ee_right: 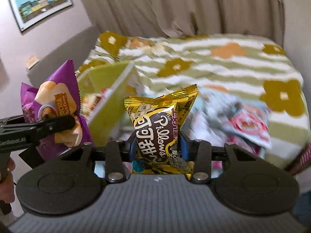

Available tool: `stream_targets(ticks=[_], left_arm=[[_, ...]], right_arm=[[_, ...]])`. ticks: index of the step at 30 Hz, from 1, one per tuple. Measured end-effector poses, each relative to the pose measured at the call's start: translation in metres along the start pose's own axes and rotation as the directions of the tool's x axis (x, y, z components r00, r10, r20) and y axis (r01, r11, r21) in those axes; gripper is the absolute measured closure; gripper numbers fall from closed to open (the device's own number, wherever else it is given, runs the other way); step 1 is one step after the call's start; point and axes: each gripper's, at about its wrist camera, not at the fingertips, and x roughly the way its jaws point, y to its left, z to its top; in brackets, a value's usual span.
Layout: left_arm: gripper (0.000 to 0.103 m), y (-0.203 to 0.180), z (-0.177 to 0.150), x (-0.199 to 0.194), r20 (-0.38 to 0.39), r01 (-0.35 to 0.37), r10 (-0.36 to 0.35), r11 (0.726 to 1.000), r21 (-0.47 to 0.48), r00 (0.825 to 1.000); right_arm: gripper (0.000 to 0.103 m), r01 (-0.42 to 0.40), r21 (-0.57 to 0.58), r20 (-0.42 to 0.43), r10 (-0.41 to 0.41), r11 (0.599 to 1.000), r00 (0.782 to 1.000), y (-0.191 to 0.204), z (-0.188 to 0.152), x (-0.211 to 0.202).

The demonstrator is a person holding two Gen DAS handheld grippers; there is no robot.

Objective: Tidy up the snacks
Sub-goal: 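Lower both bags into the cardboard box and open both grippers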

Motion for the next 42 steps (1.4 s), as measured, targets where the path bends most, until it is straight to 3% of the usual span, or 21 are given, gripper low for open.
stream_targets(ticks=[8, 16, 22, 23, 25, 34, 42], left_arm=[[0.033, 0.102, 0.031, 0.021, -0.039, -0.025, 0.024, 0.999, -0.029, 0.999], [0.033, 0.187, 0.031, 0.07, -0.18, 0.039, -0.049, 0.998, -0.056, 0.983], [0.03, 0.206, 0.018, 0.102, -0.266, 0.126, -0.13, 0.992, -0.033, 0.955], [0.027, 0.207, 0.015, 0.106, -0.281, 0.135, -0.138, 0.99, -0.03, 0.95], [0.01, 0.21, 0.012, 0.113, -0.304, 0.139, -0.138, 0.99, -0.016, 0.943], [0.006, 0.217, 0.0, 0.095, -0.275, 0.071, -0.059, 0.997, 0.032, 0.96], [0.006, 0.219, 0.001, 0.065, -0.21, -0.016, 0.013, 1.0, -0.012, 0.978]], right_arm=[[0.045, -0.044, -0.019, 0.054, 0.045, 0.999, 0.998, 0.093, 0.046, 0.04], [0.045, -0.043, 0.01, 0.028, 0.042, 0.999, 0.999, 0.17, 0.07, 0.101], [0.045, 0.023, 0.075, -0.024, -0.021, 0.997, 0.999, 0.198, 0.069, 0.141], [0.045, 0.036, 0.083, -0.033, -0.033, 0.996, 0.999, 0.201, 0.068, 0.145], [0.045, 0.066, 0.097, -0.052, -0.061, 0.993, 0.997, 0.206, 0.065, 0.153], [0.045, 0.131, 0.103, -0.104, -0.12, 0.986, 0.987, 0.21, 0.059, 0.169], [0.045, 0.074, 0.065, -0.137, -0.065, 0.995, 0.988, 0.219, 0.063, 0.18]])
